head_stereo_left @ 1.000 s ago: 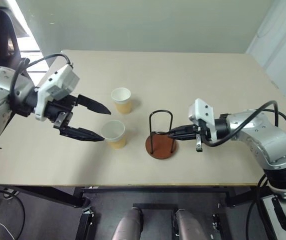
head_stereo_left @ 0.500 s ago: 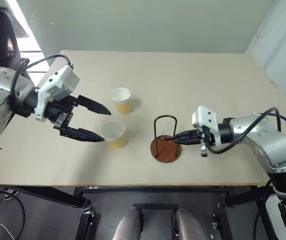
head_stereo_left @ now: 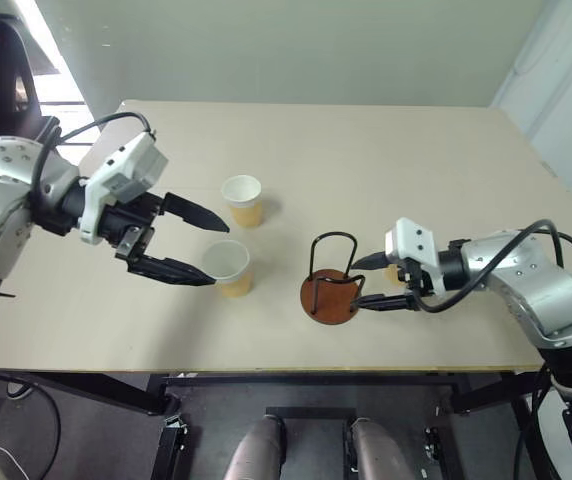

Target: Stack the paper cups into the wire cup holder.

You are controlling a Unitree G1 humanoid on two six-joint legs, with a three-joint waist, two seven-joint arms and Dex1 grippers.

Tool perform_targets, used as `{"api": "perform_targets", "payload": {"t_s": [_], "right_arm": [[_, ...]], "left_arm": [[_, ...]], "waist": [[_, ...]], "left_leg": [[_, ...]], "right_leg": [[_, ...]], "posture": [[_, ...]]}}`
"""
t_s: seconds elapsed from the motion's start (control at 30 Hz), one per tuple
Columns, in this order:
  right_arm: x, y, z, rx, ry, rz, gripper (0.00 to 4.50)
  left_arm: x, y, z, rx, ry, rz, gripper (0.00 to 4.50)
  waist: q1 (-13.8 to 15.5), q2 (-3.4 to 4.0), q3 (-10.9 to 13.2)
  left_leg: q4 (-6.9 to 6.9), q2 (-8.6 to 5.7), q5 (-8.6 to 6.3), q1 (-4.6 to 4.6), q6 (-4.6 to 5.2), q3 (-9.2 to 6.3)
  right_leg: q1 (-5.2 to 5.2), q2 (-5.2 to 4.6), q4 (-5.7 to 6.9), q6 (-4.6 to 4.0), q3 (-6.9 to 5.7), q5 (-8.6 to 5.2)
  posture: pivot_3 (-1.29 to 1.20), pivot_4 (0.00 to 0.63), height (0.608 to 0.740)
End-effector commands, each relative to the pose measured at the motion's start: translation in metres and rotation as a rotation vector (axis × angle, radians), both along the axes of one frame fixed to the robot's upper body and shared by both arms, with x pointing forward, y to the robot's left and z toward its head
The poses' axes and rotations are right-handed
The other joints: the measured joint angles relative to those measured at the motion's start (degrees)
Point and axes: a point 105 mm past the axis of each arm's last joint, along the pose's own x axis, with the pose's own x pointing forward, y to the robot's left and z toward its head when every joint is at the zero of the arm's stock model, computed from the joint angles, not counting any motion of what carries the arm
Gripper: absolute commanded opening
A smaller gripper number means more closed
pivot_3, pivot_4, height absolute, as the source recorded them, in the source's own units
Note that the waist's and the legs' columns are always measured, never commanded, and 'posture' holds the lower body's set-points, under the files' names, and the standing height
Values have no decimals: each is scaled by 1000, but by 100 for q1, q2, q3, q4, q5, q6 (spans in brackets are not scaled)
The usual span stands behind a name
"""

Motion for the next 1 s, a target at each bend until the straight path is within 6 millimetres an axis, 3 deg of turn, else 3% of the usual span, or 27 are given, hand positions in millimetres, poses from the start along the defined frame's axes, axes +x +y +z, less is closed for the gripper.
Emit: {"api": "perform_targets", "payload": {"t_s": [0.03, 0.37, 0.63, 1.0], "right_arm": [[-2, -6, 31, 42, -75, -2, 3244], [4, -25, 83, 73, -245, -90, 3244], [-4, -41, 89, 14, -247, -111, 3244], [-1, -31, 110, 93, -280, -109, 3244]], "left_arm": [[-6, -7, 12, -1, -27, -54, 4500], [8, -11, 20, -20, -63, -20, 4500], [25, -7, 23, -18, -125, 30, 4500], [107, 9, 42, 127, -664, 265, 4500]], "waist": [[-1, 0, 0], [-3, 0, 0], [7, 0, 0], [14, -1, 0]], "left_leg": [[0, 0, 0, 0, 0, 1], [0, 1, 10, 1, 15, 1], [0, -1, 12, -2, 21, 1], [6, -7, 27, -1, 43, 3]], "right_leg": [[1, 0, 0, 0, 0, 0], [0, 0, 1, 2, 0, -1], [2, -2, -6, 5, 1, -3], [6, -5, 2, 21, 2, -1]], "posture": [[0, 150, 740], [0, 150, 740], [0, 150, 740], [0, 150, 740]]}}
